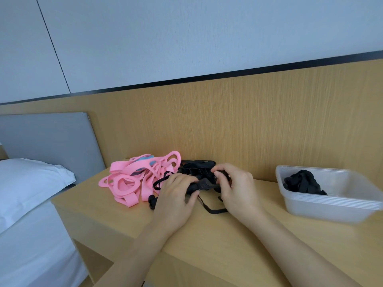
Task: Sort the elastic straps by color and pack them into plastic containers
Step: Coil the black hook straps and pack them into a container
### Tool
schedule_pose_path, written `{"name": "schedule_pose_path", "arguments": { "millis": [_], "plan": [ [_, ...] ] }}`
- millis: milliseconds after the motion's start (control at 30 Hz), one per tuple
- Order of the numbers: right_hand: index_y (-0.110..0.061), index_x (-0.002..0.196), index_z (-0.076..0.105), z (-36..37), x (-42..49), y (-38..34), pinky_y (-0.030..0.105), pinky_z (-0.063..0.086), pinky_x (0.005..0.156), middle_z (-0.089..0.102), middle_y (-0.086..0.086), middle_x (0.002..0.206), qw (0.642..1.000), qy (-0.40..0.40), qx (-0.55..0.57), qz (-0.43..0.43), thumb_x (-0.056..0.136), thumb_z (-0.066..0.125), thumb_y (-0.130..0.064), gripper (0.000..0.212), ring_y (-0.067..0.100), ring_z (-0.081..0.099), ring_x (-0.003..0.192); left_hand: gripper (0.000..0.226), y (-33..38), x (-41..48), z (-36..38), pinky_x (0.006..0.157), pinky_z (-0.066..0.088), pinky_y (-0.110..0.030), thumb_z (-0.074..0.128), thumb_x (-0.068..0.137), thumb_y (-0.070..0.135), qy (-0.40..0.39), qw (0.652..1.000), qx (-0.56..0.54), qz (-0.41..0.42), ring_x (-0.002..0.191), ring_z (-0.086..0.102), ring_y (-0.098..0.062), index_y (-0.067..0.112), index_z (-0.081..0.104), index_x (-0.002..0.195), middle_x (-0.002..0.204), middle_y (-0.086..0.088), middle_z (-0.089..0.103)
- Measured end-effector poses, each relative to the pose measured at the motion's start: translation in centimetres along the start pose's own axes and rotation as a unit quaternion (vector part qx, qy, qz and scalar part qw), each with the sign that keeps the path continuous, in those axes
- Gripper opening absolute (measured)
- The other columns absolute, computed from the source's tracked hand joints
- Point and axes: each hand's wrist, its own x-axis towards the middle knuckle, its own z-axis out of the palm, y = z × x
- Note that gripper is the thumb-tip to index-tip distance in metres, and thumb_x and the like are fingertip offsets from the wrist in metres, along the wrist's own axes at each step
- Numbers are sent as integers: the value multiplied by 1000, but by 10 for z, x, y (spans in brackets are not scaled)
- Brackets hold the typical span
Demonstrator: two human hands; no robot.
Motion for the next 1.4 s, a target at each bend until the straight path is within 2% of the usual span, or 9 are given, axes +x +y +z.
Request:
{"name": "schedule_pose_path", "arguments": {
  "millis": [133,300,533,700,833,1067,1200,1300,1400],
  "plan": [
    [-24,94,71,0,3,-3,12,41,60,64,-13,67,993,23,86,79,101,56,-13,20,3,59,65,18,0,-1,0,87,40,-33,71,85,29,7,999,15,-31,99,49,-10,24,58,96,96,18,55],
    [-15,90,71,-7,10,-9,28,46,51,61,-4,63,951,26,241,192,102,55,-7,22,11,54,53,18,0,0,0,84,35,-29,67,88,37,11,997,5,-82,88,48,-12,27,52,91,87,16,55],
    [-7,99,71,-20,17,-12,25,51,48,64,5,67,907,51,349,229,99,62,-7,10,14,55,48,28,-4,1,0,88,38,-32,74,83,50,45,992,-3,-117,85,50,-12,28,57,87,81,17,56],
    [-7,111,71,-26,21,-11,23,55,62,62,4,67,861,11,459,221,89,74,-9,23,15,61,57,29,-4,1,-1,81,41,-35,73,83,47,52,992,-6,-111,75,50,-12,33,47,81,72,17,53],
    [-5,117,68,-24,22,-15,21,56,64,65,5,71,846,-18,493,200,83,76,-2,36,13,64,62,16,-4,1,-3,69,42,-38,50,78,44,23,991,-57,-120,70,51,-19,39,37,70,64,12,50],
    [-8,114,72,-36,27,-22,27,55,75,67,3,73,889,-4,423,177,92,70,-13,22,14,63,68,16,-3,0,-1,73,39,-33,54,81,42,4,994,-38,-98,74,48,-17,30,44,76,69,11,49],
    [-6,112,72,-50,29,-27,37,55,94,71,11,98,888,31,424,178,97,64,-19,21,21,73,99,28,-2,1,-2,75,36,-32,64,82,41,34,994,-21,-97,71,44,-14,27,42,71,67,13,45],
    [2,111,66,-64,32,-34,46,61,85,64,14,100,837,32,512,188,102,57,-17,23,32,71,107,36,1,2,-6,71,33,-35,62,80,38,39,996,-33,-76,68,40,-17,39,28,69,65,17,39],
    [1,109,65,-79,35,-42,42,61,75,62,5,86,833,56,519,185,106,49,-17,25,27,71,93,47,-2,2,-5,74,34,-36,73,79,12,47,996,-26,-65,70,38,-15,37,34,73,67,18,39]
  ]
}}
